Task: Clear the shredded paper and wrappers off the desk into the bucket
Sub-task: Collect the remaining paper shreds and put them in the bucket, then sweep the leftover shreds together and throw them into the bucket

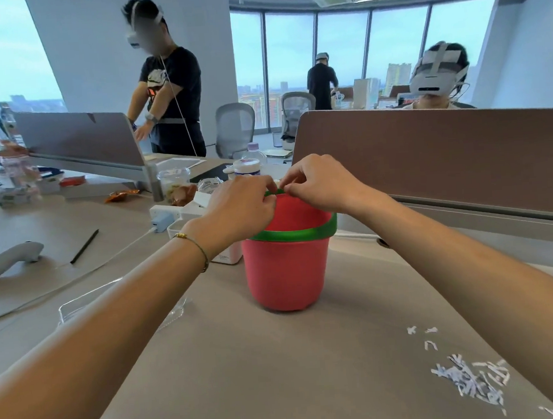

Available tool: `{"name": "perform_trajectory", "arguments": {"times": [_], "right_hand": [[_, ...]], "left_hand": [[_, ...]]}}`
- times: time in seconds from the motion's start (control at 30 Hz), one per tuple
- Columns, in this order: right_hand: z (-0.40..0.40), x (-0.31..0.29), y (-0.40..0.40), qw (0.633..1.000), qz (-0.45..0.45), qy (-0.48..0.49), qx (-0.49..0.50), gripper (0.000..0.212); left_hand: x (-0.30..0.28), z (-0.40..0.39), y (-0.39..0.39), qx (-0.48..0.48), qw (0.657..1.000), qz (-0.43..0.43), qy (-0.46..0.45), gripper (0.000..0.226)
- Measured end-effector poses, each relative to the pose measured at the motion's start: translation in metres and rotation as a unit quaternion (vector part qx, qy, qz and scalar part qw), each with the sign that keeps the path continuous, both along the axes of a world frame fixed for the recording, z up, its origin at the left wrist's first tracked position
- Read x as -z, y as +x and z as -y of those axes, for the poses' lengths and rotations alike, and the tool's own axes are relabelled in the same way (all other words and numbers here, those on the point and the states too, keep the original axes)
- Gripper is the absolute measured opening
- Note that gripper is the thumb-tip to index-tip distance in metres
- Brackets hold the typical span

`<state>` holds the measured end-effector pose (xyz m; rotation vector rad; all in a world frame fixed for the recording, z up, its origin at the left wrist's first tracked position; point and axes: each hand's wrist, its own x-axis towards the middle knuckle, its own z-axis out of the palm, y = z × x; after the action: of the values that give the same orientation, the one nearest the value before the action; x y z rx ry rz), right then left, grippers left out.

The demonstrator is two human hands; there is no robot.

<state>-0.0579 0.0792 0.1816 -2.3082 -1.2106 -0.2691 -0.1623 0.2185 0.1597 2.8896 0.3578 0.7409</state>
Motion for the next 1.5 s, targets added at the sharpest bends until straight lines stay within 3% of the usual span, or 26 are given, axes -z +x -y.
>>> {"name": "perform_trajectory", "arguments": {"times": [0.4, 0.67, 0.83, 0.9, 0.97, 1.07, 1.37, 1.5], "right_hand": [[0.141, 0.016, -0.058, 0.992, 0.053, -0.039, 0.106, 0.031], [0.241, 0.069, -0.119, 0.981, 0.019, -0.088, 0.175, 0.029], [0.294, 0.104, -0.148, 0.975, -0.012, -0.078, 0.209, 0.03], [0.305, 0.113, -0.156, 0.973, -0.024, -0.069, 0.218, 0.03], [0.328, 0.125, -0.172, 0.97, -0.032, -0.059, 0.233, 0.03], [0.345, 0.139, -0.181, 0.968, -0.05, -0.045, 0.24, 0.034], [0.4, 0.171, -0.194, 0.95, -0.095, -0.063, 0.292, 0.065], [0.427, 0.179, -0.201, 0.932, -0.113, -0.126, 0.32, 0.079]], "left_hand": [[0.008, 0.112, -0.023, 0.123, 0.986, 0.114, 0.009, 0.023], [0.054, 0.18, -0.058, 0.217, 0.97, 0.105, 0.027, 0.025], [0.099, 0.211, -0.092, 0.276, 0.96, 0.006, 0.044, 0.048], [0.114, 0.215, -0.107, 0.345, 0.934, -0.087, 0.034, 0.07], [0.133, 0.233, -0.124, 0.419, 0.886, -0.199, 0.026, 0.09], [0.16, 0.244, -0.131, 0.44, 0.859, -0.257, 0.049, 0.107], [0.199, 0.286, -0.092, 0.408, 0.891, -0.198, 0.023, 0.106], [0.2, 0.307, -0.063, 0.374, 0.913, -0.163, 0.016, 0.109]]}}
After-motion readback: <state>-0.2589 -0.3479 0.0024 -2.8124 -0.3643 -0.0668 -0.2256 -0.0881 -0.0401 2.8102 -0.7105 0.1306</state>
